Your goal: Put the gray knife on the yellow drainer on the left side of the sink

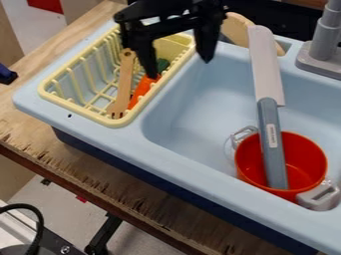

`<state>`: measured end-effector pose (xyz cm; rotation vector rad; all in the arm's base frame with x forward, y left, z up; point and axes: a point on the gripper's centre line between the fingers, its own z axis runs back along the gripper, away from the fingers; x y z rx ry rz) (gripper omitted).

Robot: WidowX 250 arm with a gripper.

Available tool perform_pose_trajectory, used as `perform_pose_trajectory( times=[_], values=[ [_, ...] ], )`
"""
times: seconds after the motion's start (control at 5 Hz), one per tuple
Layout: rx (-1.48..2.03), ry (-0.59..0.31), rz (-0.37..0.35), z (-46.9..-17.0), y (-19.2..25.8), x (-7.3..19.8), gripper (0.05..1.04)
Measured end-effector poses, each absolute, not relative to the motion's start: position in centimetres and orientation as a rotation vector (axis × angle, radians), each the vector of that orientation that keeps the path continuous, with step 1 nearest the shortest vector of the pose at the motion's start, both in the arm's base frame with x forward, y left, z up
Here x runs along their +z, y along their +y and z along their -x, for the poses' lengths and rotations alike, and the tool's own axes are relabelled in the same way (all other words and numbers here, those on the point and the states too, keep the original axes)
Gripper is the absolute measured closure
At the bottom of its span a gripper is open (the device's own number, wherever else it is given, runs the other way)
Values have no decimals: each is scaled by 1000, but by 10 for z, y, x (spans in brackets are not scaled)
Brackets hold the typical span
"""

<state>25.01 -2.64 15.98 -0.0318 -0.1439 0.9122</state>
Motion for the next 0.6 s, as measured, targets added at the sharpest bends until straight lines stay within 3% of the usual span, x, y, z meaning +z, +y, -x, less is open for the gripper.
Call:
perform_pose_trajectory(
  times=[0.2,0.6],
  values=[
    [866,-147,67,-250,-53,159,85],
    [867,-168,71,-264,-98,137,85]
  ],
)
